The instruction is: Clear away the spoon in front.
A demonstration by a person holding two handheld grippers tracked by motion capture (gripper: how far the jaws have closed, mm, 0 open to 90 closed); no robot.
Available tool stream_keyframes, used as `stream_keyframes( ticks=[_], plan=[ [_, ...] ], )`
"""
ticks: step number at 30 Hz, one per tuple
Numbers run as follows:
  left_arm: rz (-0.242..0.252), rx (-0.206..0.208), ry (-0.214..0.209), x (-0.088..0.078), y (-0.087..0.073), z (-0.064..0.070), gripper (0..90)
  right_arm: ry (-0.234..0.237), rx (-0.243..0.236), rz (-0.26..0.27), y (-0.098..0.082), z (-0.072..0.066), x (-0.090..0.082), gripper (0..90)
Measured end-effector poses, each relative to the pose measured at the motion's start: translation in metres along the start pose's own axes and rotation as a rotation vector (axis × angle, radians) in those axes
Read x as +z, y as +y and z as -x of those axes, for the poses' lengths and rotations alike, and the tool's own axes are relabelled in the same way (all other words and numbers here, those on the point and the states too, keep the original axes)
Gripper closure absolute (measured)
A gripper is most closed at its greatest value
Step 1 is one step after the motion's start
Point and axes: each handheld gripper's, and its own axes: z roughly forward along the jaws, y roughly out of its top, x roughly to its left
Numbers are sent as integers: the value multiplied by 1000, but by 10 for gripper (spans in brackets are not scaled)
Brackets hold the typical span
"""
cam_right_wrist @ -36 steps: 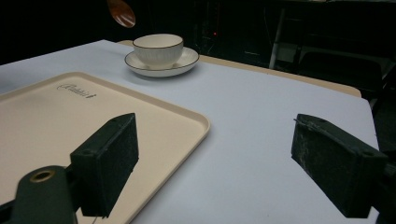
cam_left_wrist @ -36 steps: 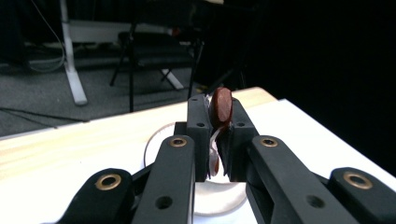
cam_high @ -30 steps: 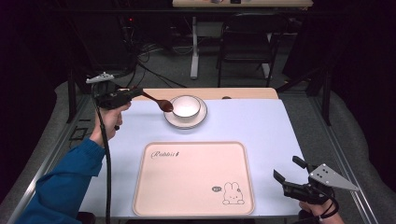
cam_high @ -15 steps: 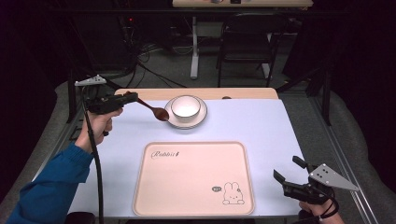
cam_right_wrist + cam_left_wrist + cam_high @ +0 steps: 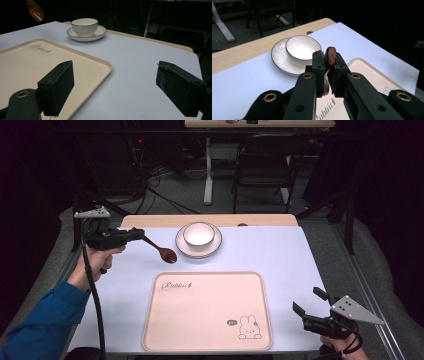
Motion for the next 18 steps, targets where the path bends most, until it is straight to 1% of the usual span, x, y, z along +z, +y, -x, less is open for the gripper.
stream_keyframes(
  ticks=[5, 6, 9, 11, 13, 16, 18],
  plan=[
    [-18, 5, -15, -2, -3, 3, 837, 0, 0, 1, 0, 0, 0, 139],
    [-18, 8, -8, -3, -5, 4, 837, 0, 0, 0, 0, 0, 0, 140],
    [-11, 2, -13, -5, -8, 4, 837, 0, 0, 0, 0, 0, 0, 140],
    [-16, -4, -16, -6, -10, 5, 837, 0, -1, 1, 0, 0, 0, 140],
    [-32, 2, -16, -8, -12, 6, 837, 1, -1, 0, 0, 0, 0, 140],
    [-41, 11, -27, -9, -14, 9, 837, 1, 2, -2, 0, 0, 0, 140],
    [-55, 17, -36, -11, -15, 11, 837, 0, 1, -2, 0, 0, 0, 140]
  ],
)
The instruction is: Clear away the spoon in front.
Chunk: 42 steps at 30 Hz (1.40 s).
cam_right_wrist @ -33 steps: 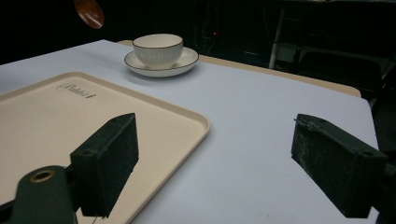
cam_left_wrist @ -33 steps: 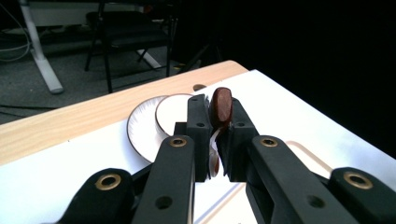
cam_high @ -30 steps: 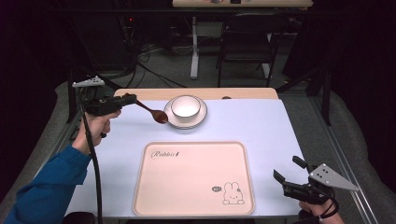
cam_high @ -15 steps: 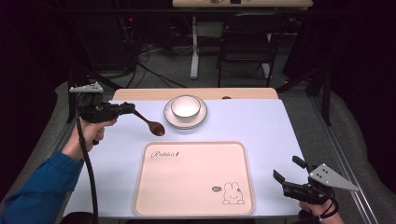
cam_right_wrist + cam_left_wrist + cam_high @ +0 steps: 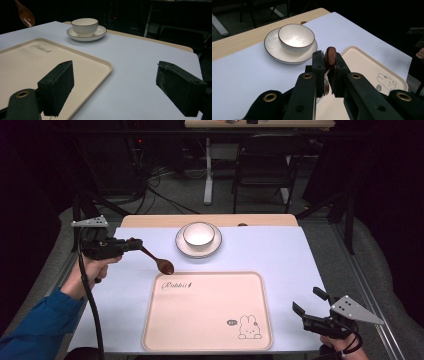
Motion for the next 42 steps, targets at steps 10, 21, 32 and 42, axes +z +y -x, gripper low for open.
stream_keyframes(
  ticks=[10, 21, 32, 42],
  plan=[
    [-83, 33, -17, -2, -4, 5, 836, 0, -3, 0, 0, 0, 0, 140],
    [-141, 35, -55, 2, -14, 7, 837, 1, -5, 0, 0, 0, 0, 140],
    [-241, 59, -107, 17, -22, 9, 837, 1, -3, 1, 0, 0, 0, 140],
    [-267, 50, -108, 21, -30, 9, 836, 2, -2, 0, 0, 0, 1, 140]
  ],
)
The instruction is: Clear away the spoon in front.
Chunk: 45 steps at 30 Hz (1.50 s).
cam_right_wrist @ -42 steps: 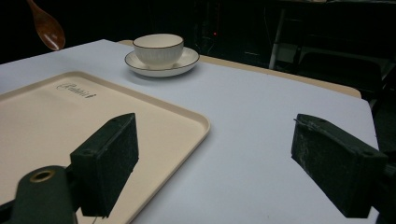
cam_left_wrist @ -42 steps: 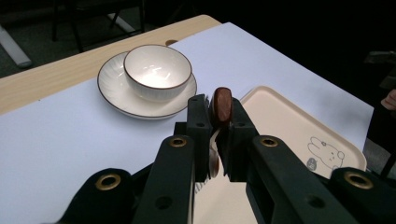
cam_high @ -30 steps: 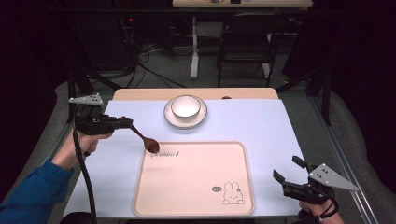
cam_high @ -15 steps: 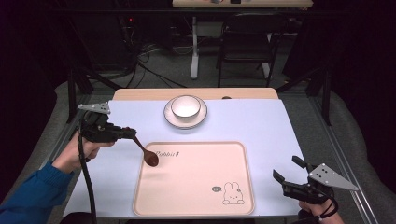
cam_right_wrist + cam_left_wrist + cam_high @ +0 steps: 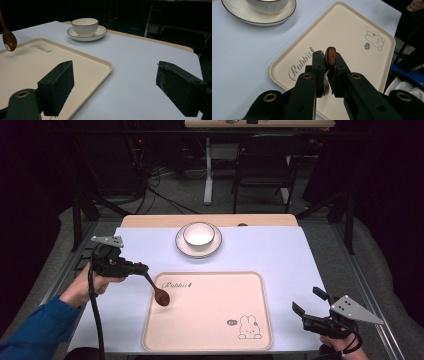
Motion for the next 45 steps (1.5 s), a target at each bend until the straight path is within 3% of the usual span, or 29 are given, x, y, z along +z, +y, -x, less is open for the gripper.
stream_keyframes(
  ticks=[15, 20, 22, 26, 36, 45],
  plan=[
    [-51, -10, -22, 11, -6, -2, 836, 1, 1, 0, 0, 0, 0, 140],
    [-62, -12, -2, 14, -6, -2, 835, 0, 0, 0, 0, 0, 0, 140],
    [-50, -24, -10, 16, -7, -5, 833, -1, 0, 0, 0, 0, 0, 140],
    [-32, -20, 33, 20, -8, -9, 808, -1, 0, -1, 0, 0, 0, 140],
    [66, -38, 72, 40, -11, -24, 783, -2, 3, -2, 0, 0, 0, 140],
    [101, -77, 62, 61, -16, -31, 768, -3, -3, 0, 0, 0, 0, 140]
  ],
)
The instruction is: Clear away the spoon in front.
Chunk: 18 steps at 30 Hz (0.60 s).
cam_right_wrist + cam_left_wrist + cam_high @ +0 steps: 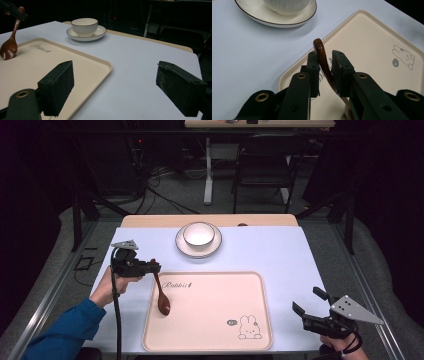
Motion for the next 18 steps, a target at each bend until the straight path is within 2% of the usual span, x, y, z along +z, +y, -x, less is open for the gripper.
stream_keyframes(
  ticks=[11, 18],
  plan=[
    [19, -41, 11, 13, -6, -3, 761, 0, 0, 0, 0, 0, 0, 140],
    [5, -69, 24, 22, -12, -5, 753, 0, 0, 0, 0, 0, 0, 140]
  ],
)
